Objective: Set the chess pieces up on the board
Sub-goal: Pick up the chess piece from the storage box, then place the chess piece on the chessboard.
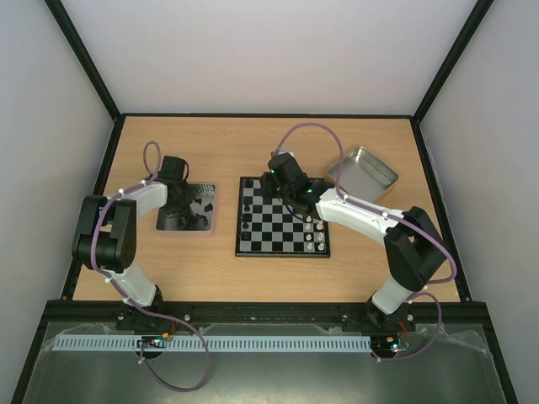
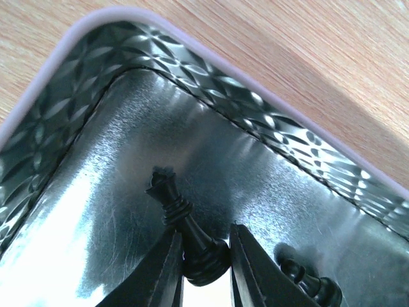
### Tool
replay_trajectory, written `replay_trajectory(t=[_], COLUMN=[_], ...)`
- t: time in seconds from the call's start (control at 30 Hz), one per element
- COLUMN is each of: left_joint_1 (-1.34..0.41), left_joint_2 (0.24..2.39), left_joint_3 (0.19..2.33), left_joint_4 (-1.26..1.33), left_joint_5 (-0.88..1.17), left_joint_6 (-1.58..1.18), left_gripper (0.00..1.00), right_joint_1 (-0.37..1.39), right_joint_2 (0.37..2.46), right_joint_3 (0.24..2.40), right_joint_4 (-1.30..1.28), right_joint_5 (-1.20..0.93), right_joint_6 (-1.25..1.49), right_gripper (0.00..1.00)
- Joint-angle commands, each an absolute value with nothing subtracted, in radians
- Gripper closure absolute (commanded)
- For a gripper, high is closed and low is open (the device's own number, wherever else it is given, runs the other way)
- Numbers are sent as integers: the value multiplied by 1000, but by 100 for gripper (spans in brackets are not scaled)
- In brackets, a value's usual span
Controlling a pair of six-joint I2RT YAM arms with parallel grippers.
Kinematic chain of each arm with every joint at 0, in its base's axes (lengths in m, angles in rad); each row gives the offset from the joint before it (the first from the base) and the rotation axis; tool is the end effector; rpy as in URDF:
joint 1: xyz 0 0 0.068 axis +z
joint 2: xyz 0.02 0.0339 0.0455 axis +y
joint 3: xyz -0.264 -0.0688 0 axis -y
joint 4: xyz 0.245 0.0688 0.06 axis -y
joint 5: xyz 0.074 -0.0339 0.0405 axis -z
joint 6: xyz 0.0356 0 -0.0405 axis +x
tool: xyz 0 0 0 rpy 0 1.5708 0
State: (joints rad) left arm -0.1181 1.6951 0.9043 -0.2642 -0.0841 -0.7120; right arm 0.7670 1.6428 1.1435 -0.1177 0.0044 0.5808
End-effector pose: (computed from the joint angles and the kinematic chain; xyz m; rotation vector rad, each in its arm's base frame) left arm 0.3198 -0.0349 0.1483 -0.7977 2.5072 -0.1785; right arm 0.2681 0.2582 0.2488 -0.2103 2.2807 0.7345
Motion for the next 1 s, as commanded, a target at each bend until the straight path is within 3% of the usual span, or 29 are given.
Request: replay_trajectory(t=[0.0,0.3,0.53,0.73,0.97], left_joint_1=[-151,-328,-391,-399,-400], left_joint_2=[1639,1342,1220,1208,1211], left_joint_3=[893,829,812,813,850], left_joint_4=[-297,-151,31,145,165], left_joint_5=[-35,217,691,961,1132], left_joint_6=[-645,-503,-405,-409,-359], left_gripper=[87,87,85,87,89], right_joint_1=[761,582,499,500,533], right_joint_2=[1579,1501,1400,1351,1361], right_joint_3=[1130,1039,912,816,835], right_joint_4=[-89,18,250,560,622], right_joint_5=[4,-489,-860,-1001,-1037], right_joint_6=[602,686,832,1073,1134], right_gripper=[66,60,39,32,36])
